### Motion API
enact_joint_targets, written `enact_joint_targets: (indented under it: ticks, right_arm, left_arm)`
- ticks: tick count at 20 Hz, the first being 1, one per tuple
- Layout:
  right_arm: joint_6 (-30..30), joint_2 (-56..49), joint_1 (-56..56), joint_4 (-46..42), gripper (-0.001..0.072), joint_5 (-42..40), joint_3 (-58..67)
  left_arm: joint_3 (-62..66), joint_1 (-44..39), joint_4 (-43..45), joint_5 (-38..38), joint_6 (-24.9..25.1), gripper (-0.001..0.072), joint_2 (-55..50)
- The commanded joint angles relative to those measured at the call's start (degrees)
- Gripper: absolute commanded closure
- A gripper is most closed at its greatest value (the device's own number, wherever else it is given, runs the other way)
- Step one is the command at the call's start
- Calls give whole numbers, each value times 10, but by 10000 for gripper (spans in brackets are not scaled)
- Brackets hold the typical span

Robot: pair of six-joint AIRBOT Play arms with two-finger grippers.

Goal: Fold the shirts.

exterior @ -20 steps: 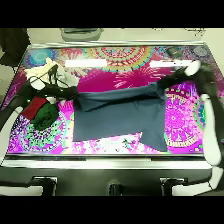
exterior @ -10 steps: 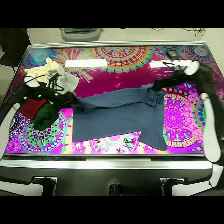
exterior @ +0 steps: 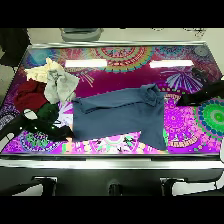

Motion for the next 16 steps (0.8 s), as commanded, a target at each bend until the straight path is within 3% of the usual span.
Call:
enact_joint_targets:
  ticks: [1, 4, 5, 6, 7, 8, 9, 11, 12, 16]
  right_arm:
    - [-10, -2, -2, 9, 169, 20, -22]
    - [-10, -10, 1, 6, 160, 7, -33]
    - [-10, -14, 1, 3, 150, 8, -35]
    - [-10, -19, 1, 4, 142, 10, -35]
    - [-10, -26, 2, 7, 86, 12, -35]
    - [-13, -34, 4, 7, 40, 15, -35]
    - [-14, -43, 9, 8, 40, 16, -38]
    - [-14, -61, 26, 7, 40, 12, -49]
    - [-18, -70, 38, 7, 33, 8, -56]
    - [4, -102, 66, 8, 44, -29, -90]
  left_arm:
    - [-56, 2, -22, 59, 16, 110, 11]
    - [-57, 0, -63, 115, 19, 131, 11]
    - [-57, -3, -65, 127, 16, 254, 11]
    - [-57, -9, -66, 138, 9, 285, 11]
    - [-57, -16, -75, 150, 9, 336, 10]
    - [-57, -22, -89, 161, 8, 337, 7]
    - [-57, -23, -103, 166, 8, 351, 3]
    - [-57, -23, -118, 166, 9, 608, -5]
    - [-56, -23, -118, 166, 9, 680, -5]
    - [-51, -22, -118, 155, 33, 680, 0]
